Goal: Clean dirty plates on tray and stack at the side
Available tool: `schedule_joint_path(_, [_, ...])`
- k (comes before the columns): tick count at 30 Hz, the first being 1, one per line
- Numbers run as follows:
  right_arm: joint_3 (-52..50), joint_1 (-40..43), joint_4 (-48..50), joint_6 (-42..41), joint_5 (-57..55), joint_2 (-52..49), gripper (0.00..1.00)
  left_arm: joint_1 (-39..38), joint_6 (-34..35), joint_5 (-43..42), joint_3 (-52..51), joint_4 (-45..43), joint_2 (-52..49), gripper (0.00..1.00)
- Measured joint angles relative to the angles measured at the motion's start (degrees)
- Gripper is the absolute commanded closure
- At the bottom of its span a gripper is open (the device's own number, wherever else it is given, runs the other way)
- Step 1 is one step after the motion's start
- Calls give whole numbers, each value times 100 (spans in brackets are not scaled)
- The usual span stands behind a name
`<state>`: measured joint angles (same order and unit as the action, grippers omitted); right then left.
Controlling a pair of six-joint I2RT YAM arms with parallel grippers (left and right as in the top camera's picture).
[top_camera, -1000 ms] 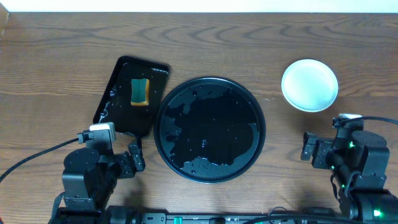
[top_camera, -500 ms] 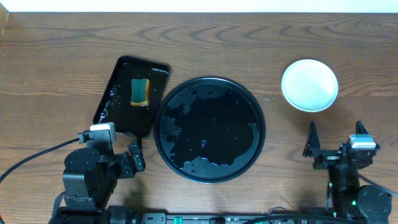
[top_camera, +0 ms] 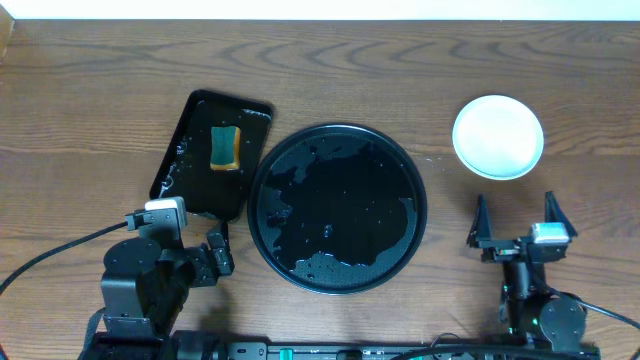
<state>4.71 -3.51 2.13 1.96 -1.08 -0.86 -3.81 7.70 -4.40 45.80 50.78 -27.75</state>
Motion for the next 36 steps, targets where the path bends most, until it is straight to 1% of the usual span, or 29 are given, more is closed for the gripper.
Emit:
schedule_joint_path(4, [-271, -2, -28, 0, 0, 2, 1, 0, 0, 0, 0, 0, 0, 7])
schedule_joint_path(7, [-382, 0, -487, 0, 0, 15, 1, 0, 0, 0, 0, 0, 0, 7])
schedule_joint_path(9, [-431, -2, -627, 0, 0, 13, 1, 0, 0, 0, 0, -2, 0, 7])
schedule_joint_path(36, [-431, -2, -616, 0, 2, 17, 1, 0, 0, -2, -4, -2, 0, 7])
